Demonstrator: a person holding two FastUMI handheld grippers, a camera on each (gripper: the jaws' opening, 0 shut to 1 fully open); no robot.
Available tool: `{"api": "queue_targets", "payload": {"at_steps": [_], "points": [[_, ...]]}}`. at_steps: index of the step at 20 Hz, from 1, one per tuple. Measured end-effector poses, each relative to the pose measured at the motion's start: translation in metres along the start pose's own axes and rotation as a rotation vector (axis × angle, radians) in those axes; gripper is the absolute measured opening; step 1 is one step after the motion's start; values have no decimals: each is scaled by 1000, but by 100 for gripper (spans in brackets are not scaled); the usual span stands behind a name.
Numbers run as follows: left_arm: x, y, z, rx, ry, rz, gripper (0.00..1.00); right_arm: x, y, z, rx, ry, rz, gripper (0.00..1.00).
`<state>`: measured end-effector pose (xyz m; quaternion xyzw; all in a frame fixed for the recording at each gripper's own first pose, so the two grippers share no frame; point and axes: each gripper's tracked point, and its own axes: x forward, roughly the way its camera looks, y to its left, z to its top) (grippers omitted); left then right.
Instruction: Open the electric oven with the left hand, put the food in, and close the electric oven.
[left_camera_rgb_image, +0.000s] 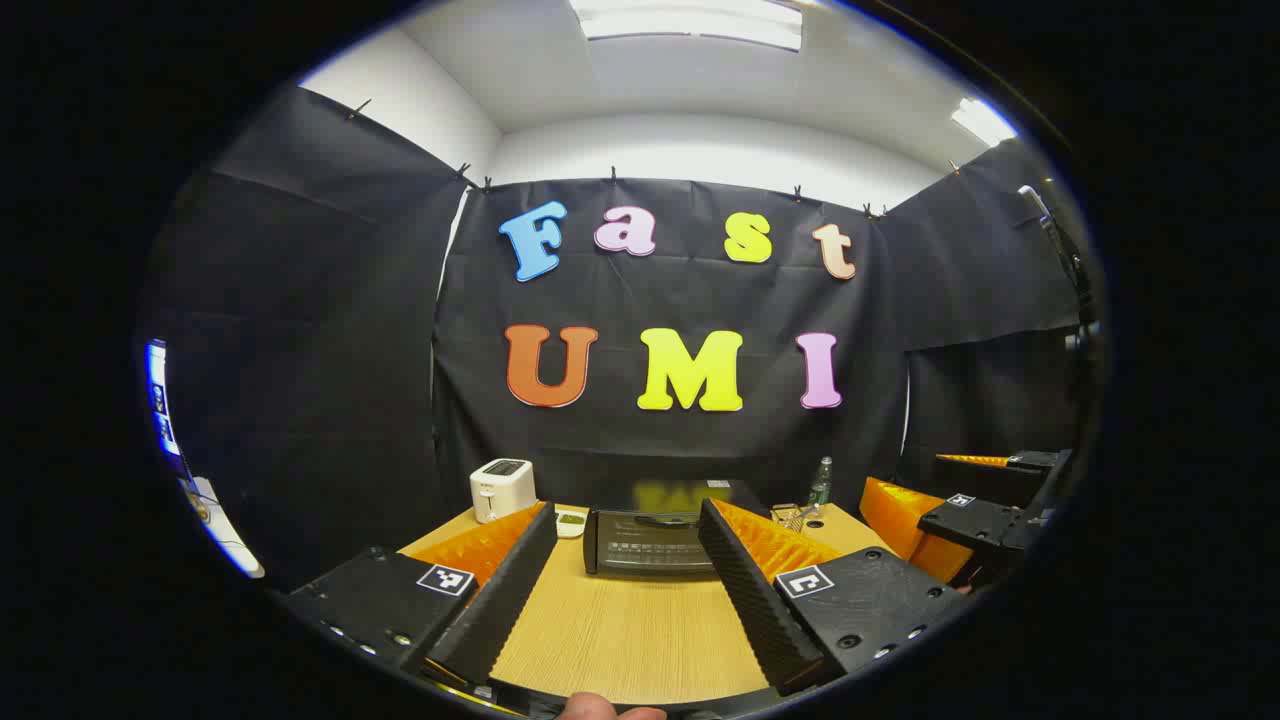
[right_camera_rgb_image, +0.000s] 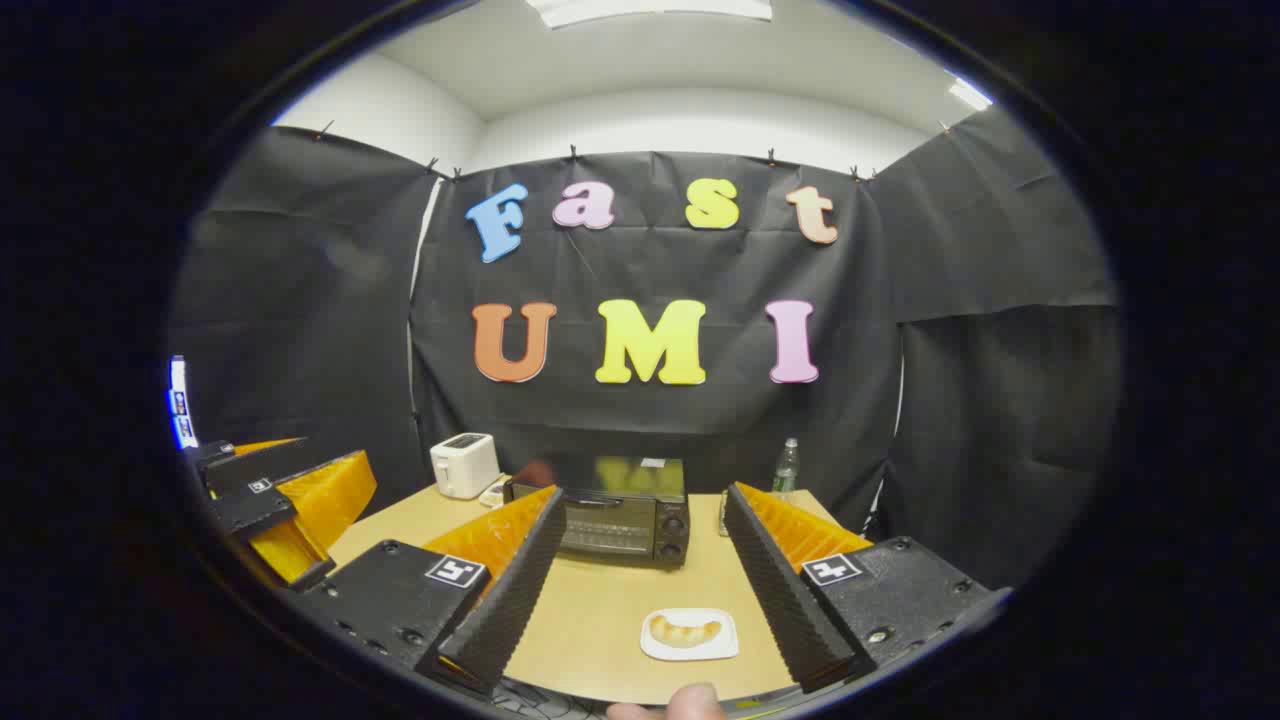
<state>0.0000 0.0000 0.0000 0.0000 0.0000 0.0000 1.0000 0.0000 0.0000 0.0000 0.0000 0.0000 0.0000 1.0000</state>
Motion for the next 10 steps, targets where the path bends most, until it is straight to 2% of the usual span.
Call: {"api": "queue_targets", "payload": {"at_steps": [10], "points": [[7,-13,-9,2,18,-36,94,1,-9,-3,-28,-4,-39,98]]}}
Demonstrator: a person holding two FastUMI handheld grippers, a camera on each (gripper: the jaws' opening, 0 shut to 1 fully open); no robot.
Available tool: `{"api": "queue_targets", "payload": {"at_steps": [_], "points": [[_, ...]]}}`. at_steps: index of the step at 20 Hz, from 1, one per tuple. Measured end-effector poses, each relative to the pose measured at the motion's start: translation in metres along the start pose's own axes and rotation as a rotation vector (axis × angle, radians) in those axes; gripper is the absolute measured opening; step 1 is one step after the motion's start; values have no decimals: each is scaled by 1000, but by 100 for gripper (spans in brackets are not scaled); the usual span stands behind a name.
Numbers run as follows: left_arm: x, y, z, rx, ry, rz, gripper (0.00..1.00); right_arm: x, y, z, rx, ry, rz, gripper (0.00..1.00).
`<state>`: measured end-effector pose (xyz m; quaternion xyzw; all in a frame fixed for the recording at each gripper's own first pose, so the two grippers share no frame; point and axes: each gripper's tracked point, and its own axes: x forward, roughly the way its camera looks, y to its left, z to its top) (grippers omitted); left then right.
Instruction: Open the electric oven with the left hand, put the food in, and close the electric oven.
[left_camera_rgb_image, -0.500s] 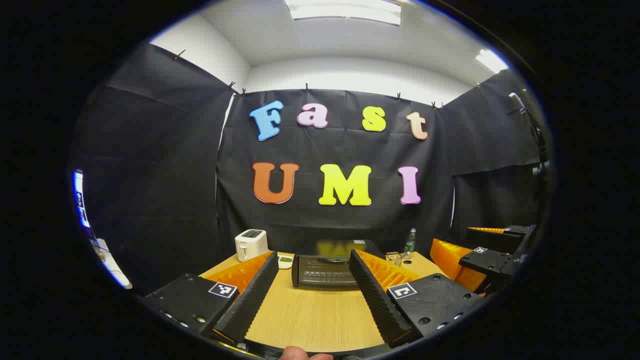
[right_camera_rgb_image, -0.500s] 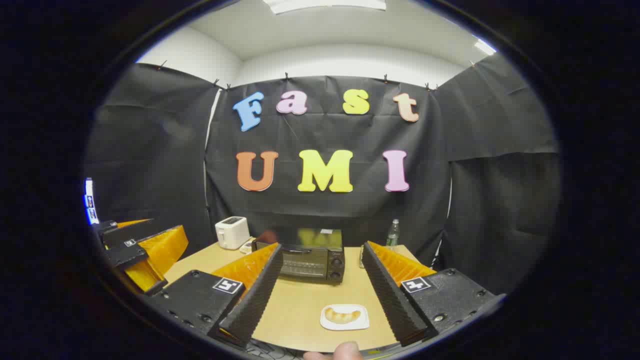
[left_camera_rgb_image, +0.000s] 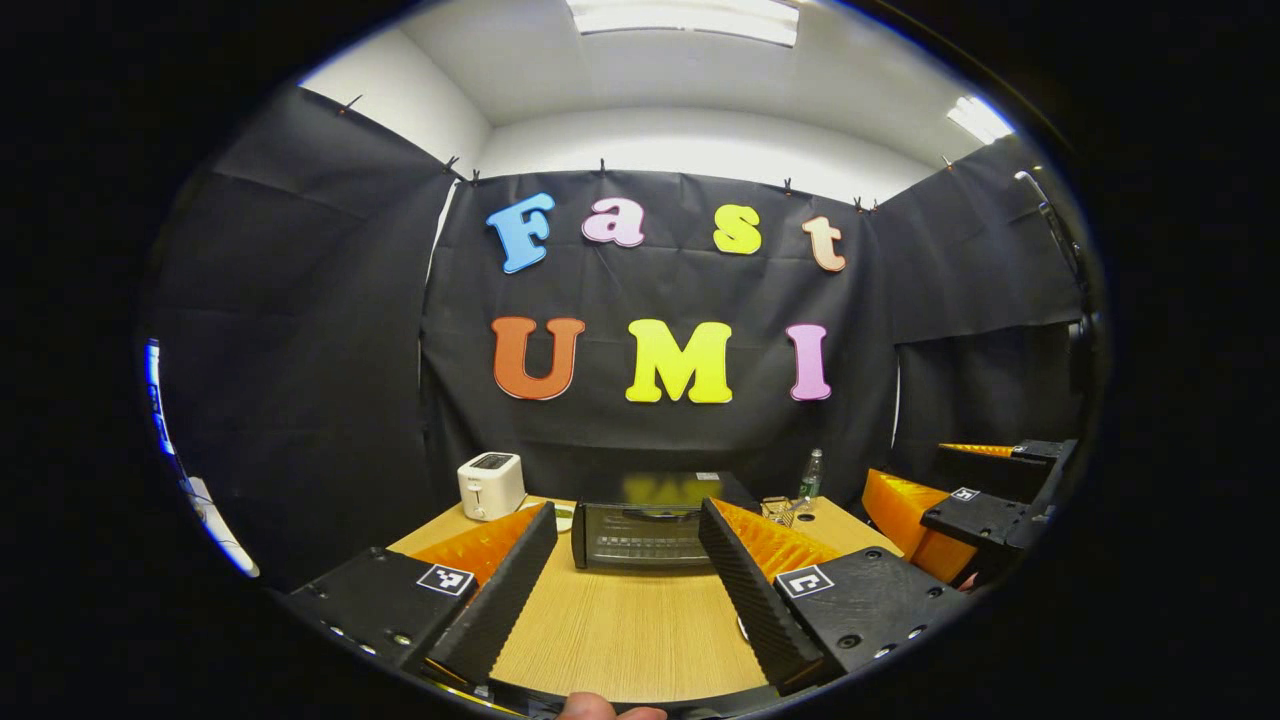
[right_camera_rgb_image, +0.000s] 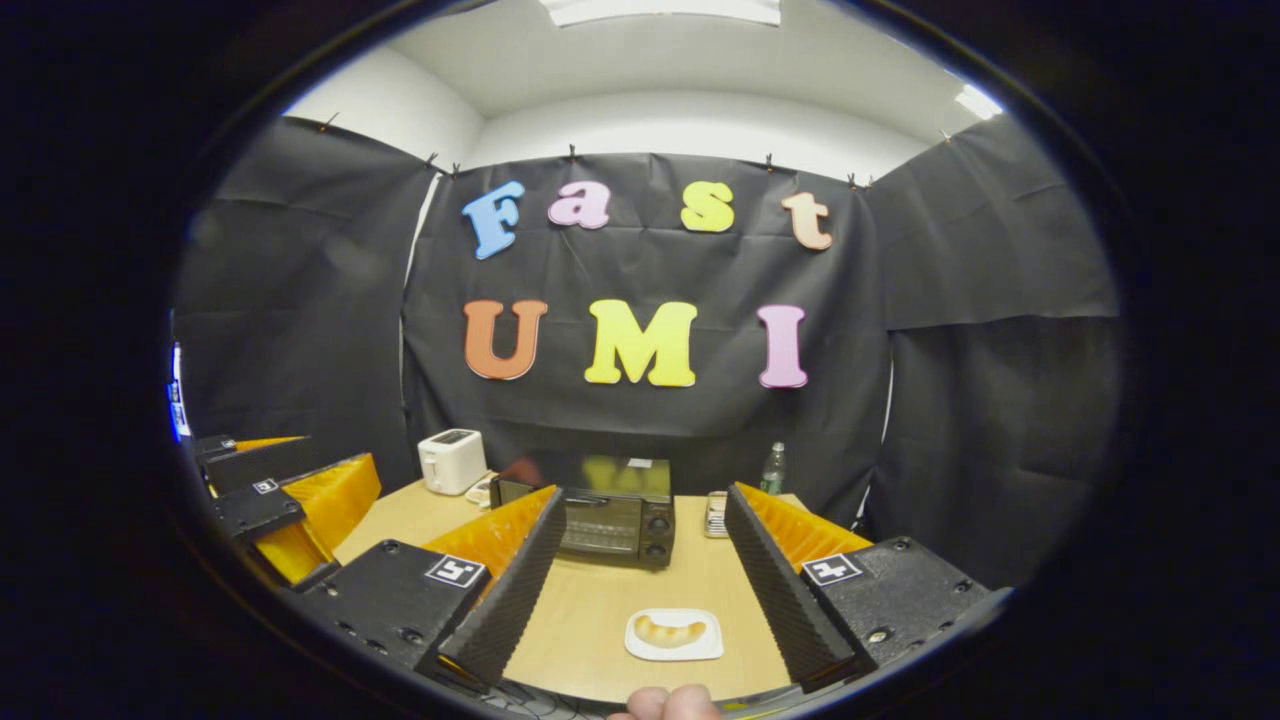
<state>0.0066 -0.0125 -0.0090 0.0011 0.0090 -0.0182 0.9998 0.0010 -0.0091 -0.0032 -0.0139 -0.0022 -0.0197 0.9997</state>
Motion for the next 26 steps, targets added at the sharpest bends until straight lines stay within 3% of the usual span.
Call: {"api": "queue_targets", "payload": {"at_steps": [4,5,8,9,10,13,14,20,26], "points": [[2,-1,-5,1,11,-7,94,1,-1,-3,10,10,-8,99],[3,0,-5,-3,11,-7,82,1,0,-2,15,6,-5,98],[5,0,-6,-5,11,-7,82,3,1,-4,15,11,-5,98],[6,-1,-8,-5,15,-9,94,4,1,-6,14,14,-6,98],[5,-2,-9,-5,17,-11,82,6,1,-7,13,18,-6,99],[10,-2,-12,-7,24,-13,82,7,-1,-9,23,22,-15,99],[11,-1,-12,-9,25,-12,94,9,-2,-9,25,29,-19,98],[32,-5,-16,-3,48,-23,94,25,-12,-10,34,48,-36,98],[73,-19,-32,-20,107,-52,94,45,-52,-7,52,55,-120,98]]}}
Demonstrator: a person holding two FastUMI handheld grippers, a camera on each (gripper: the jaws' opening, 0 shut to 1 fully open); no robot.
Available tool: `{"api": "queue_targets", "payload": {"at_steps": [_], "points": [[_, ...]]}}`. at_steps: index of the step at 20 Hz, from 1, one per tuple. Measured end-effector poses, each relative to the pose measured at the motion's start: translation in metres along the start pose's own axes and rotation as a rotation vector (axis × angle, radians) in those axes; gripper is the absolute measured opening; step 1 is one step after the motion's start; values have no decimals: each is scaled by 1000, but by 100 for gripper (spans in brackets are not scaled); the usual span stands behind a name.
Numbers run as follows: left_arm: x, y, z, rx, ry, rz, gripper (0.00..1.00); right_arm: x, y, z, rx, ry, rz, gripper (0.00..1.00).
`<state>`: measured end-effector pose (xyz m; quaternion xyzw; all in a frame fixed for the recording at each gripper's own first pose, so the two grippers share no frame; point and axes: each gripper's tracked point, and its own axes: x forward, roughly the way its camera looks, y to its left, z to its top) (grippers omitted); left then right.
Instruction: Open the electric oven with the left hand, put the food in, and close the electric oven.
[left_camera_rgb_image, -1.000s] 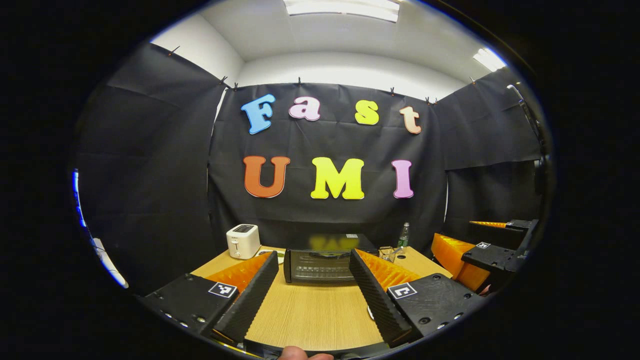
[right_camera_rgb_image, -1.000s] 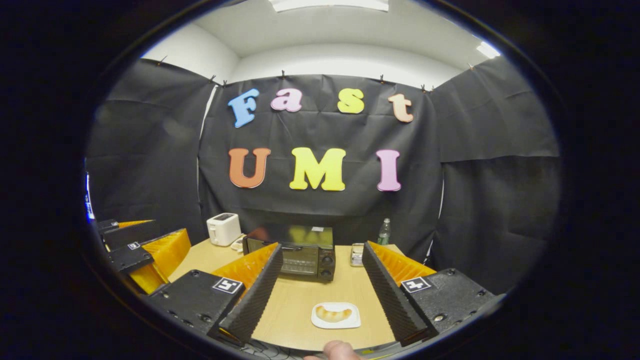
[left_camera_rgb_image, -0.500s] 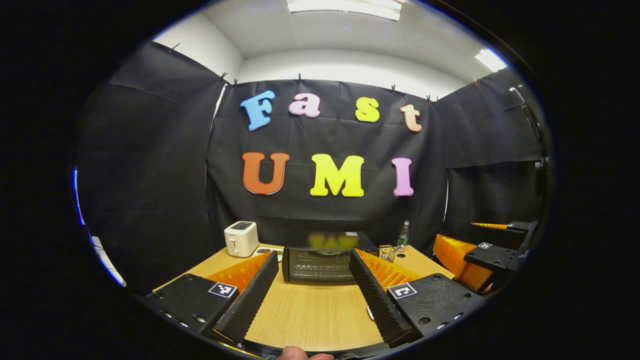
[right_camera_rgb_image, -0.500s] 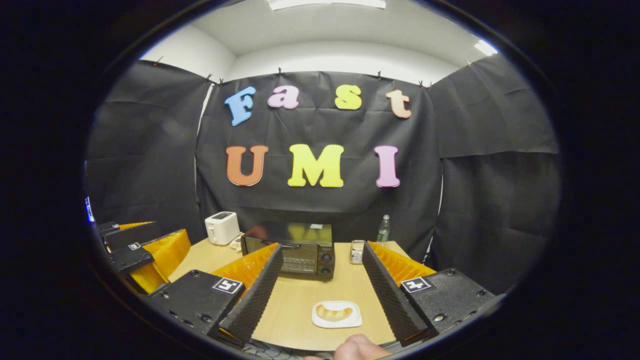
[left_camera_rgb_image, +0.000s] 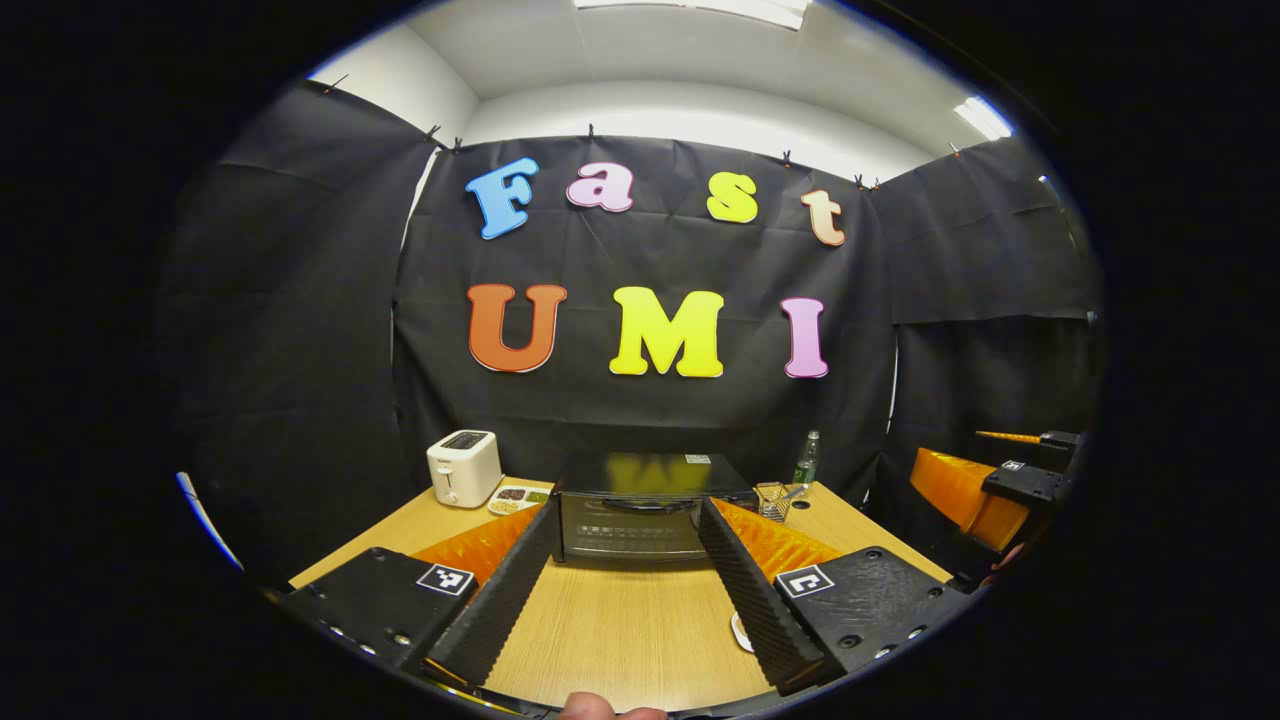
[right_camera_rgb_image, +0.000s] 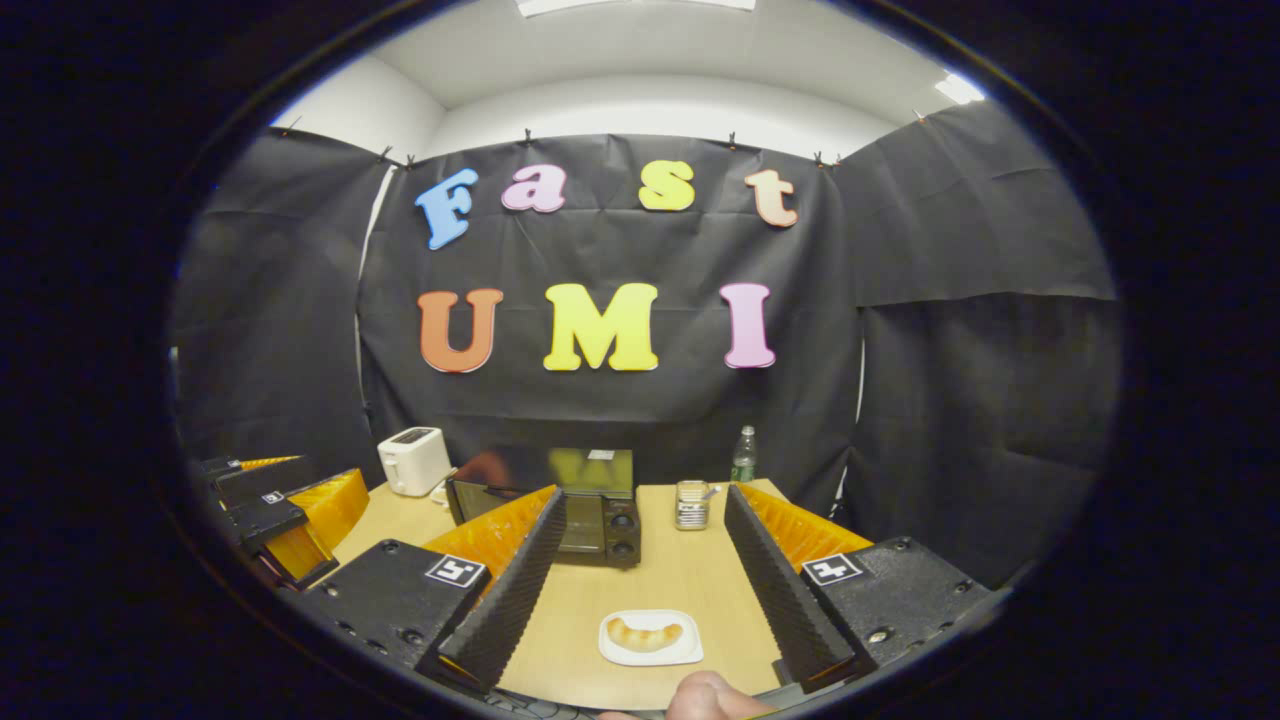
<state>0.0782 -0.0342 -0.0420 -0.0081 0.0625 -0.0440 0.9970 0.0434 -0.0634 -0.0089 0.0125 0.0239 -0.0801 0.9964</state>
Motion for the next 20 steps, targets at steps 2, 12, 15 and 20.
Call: {"api": "queue_targets", "payload": {"at_steps": [2,12,15,20], "points": [[18,-6,-9,-1,34,-12,94,9,-16,0,-1,7,-32,98],[170,-22,-36,53,96,-43,94,46,-93,-13,48,65,-175,99],[214,-23,-55,55,136,-35,94,55,-117,-22,56,98,-229,99],[268,-20,-95,82,206,-23,94,68,-140,-34,68,146,-286,98]]}}
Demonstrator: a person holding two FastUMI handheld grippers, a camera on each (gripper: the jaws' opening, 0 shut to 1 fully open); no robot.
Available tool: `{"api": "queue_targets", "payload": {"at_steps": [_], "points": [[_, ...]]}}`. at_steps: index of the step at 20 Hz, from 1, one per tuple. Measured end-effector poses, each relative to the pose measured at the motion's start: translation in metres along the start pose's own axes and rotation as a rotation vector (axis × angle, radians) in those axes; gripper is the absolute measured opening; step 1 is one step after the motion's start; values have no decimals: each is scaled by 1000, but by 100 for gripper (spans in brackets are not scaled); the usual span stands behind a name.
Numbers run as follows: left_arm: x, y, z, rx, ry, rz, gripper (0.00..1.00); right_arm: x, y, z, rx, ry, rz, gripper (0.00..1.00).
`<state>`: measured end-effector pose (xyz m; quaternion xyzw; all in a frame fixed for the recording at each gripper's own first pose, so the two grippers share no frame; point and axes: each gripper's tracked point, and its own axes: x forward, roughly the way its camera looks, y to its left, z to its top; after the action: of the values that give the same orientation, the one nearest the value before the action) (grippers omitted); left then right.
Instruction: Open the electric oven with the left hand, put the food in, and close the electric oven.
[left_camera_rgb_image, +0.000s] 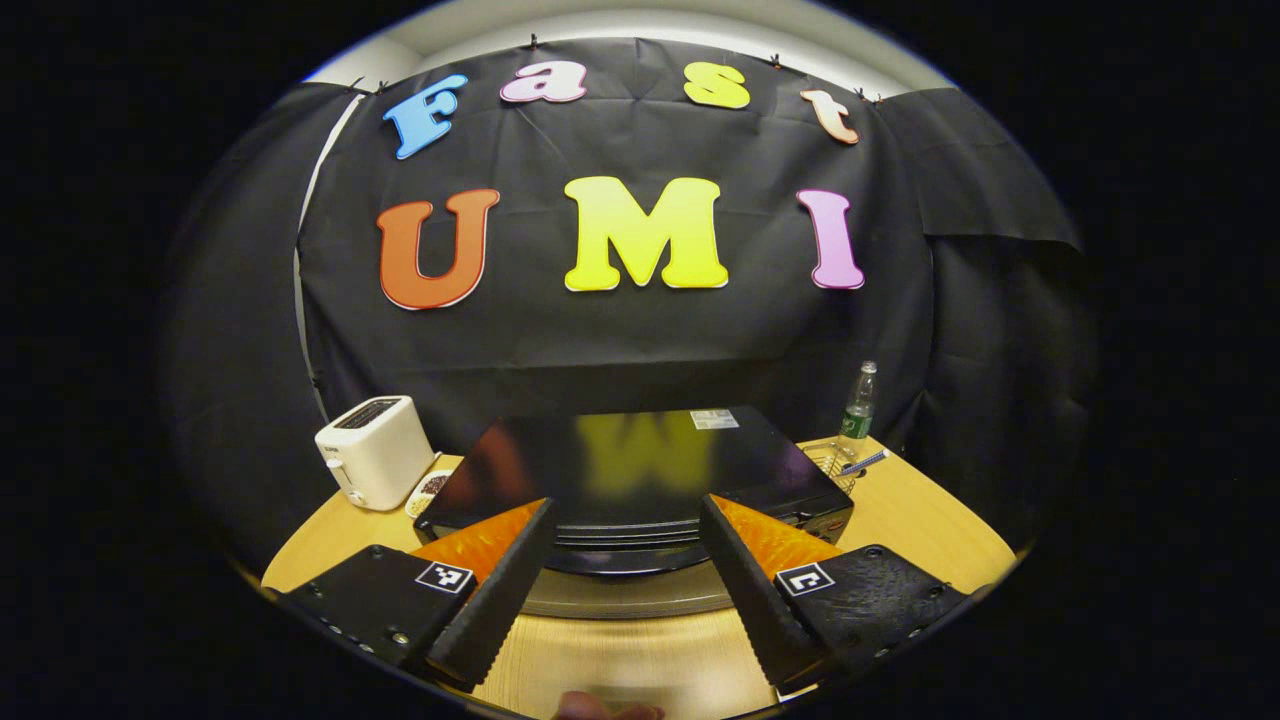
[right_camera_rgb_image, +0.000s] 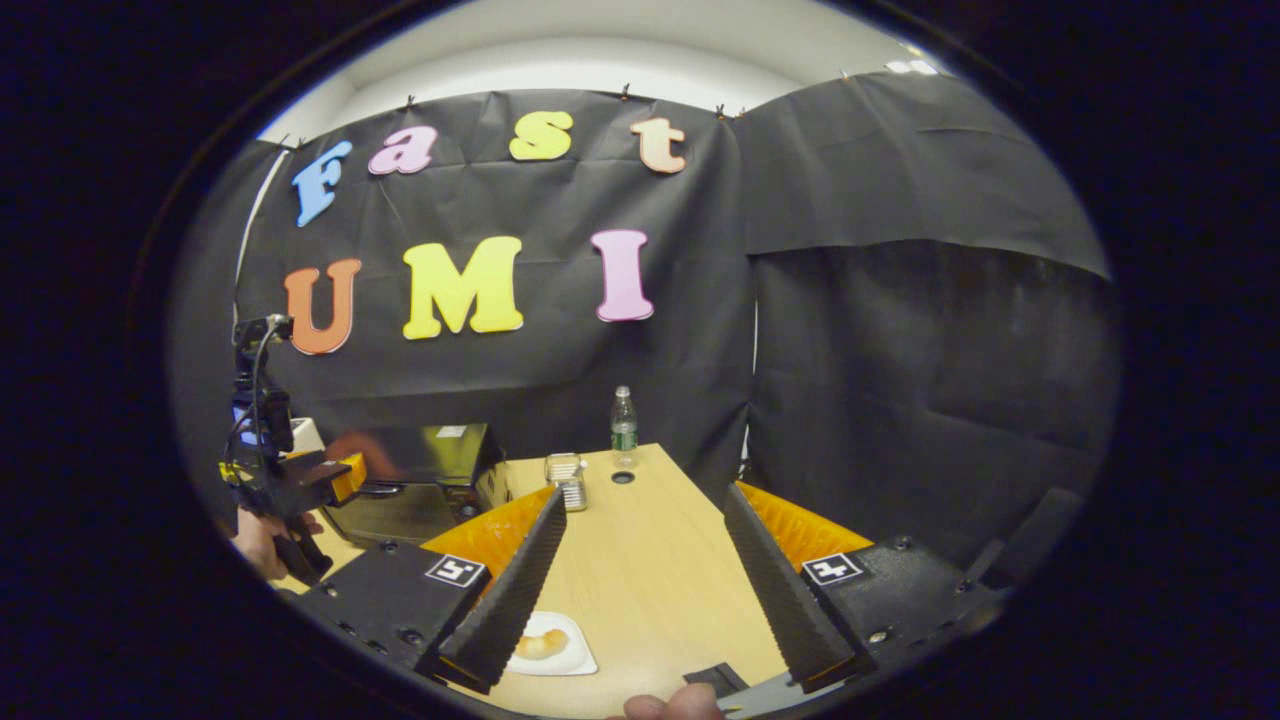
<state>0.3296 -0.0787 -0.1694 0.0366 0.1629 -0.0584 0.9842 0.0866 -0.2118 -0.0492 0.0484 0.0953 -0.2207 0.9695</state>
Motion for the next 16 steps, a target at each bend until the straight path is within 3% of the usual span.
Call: {"api": "queue_targets", "payload": {"at_steps": [1,2,3,4,5,6,7,16], "points": [[8,1,-4,-1,13,3,94,3,-3,-1,-6,6,-8,99],[14,2,-9,0,27,7,84,6,-4,-2,-10,11,-12,99],[18,3,-14,0,41,11,84,8,-4,-2,-13,15,-14,99],[22,4,-18,1,55,12,95,10,-3,-2,-15,20,-15,99],[24,5,-25,7,75,19,84,12,-2,-3,-18,25,-14,99],[25,5,-26,4,72,20,84,14,-1,-4,-19,30,-11,99],[24,6,-29,5,80,24,98,14,1,-5,-20,32,-7,99],[-8,4,-42,-11,108,18,98,12,14,-9,-3,44,22,100]]}}
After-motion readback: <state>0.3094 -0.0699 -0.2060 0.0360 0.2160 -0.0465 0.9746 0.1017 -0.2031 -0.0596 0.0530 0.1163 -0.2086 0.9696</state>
